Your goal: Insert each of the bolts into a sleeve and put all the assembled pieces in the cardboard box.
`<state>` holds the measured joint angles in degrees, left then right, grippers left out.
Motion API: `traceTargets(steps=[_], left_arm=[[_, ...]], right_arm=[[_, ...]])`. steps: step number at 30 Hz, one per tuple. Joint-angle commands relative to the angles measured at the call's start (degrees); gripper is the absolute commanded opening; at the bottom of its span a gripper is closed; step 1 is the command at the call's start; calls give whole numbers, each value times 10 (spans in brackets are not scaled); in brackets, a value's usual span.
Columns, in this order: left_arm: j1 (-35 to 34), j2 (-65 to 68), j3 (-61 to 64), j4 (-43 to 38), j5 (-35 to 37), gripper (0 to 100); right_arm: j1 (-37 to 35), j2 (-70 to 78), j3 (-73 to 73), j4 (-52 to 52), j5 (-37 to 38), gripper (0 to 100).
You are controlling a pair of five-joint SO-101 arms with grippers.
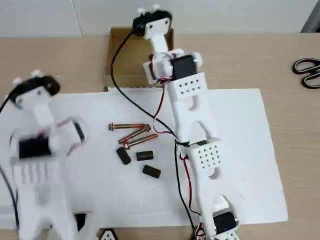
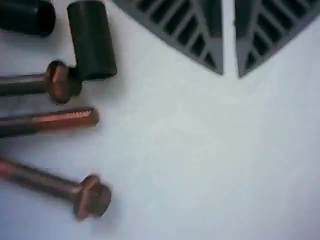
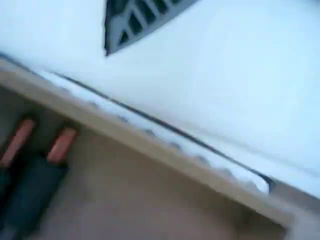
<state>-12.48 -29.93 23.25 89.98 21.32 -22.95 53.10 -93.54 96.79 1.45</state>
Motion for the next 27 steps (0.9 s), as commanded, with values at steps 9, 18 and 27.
traceTargets(steps=[9,18,27], left_arm=[[124,311,-367,105,-110,8],[145,345,-352,105,-400,8],[92,440,-350,104,-392,7]], right_arm=[[7,-410,370,5,-4,354],[10,-680,765,-5,-3,354],[22,-806,890,-14,37,354]])
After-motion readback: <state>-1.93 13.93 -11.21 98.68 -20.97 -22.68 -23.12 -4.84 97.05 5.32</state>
